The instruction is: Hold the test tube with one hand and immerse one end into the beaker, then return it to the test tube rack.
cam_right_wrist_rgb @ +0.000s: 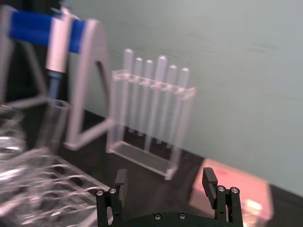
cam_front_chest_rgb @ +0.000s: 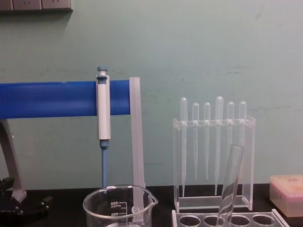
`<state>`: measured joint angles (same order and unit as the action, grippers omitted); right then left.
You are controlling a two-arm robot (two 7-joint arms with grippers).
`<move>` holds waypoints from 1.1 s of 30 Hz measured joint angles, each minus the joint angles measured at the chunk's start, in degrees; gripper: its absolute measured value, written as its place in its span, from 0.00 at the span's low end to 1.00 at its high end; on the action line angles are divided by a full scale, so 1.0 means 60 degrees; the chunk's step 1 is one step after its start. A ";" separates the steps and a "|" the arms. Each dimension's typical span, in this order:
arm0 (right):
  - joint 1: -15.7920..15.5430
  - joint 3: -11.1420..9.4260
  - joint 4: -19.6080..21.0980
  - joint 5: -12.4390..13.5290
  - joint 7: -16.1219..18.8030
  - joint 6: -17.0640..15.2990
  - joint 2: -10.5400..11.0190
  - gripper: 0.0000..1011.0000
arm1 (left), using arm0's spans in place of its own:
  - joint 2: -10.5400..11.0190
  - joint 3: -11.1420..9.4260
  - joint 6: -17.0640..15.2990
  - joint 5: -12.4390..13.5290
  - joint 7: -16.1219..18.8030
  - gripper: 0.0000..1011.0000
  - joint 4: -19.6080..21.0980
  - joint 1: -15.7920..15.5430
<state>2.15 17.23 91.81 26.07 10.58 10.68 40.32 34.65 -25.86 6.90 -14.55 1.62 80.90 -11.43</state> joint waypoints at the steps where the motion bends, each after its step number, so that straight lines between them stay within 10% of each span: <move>1: -0.0152 -0.0103 0.0049 0.0395 0.0457 0.0118 0.0081 0.99 | 0.0000 0.0000 0.0000 0.0000 0.0000 0.99 0.0000 0.0000; 13: -0.0110 0.0091 -0.0341 0.1727 0.3242 0.0632 -0.0078 0.99 | 0.0000 0.0000 0.0000 0.0000 0.0000 0.99 0.0000 0.0000; 33: 0.1579 0.0807 -0.1515 0.2177 0.4859 -0.0533 -0.1258 0.99 | 0.0000 0.0000 0.0001 0.0000 0.0000 0.99 0.0000 0.0000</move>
<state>11.62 22.07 82.72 39.13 39.73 7.48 32.77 34.65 -25.86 6.91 -14.55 1.62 80.90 -11.43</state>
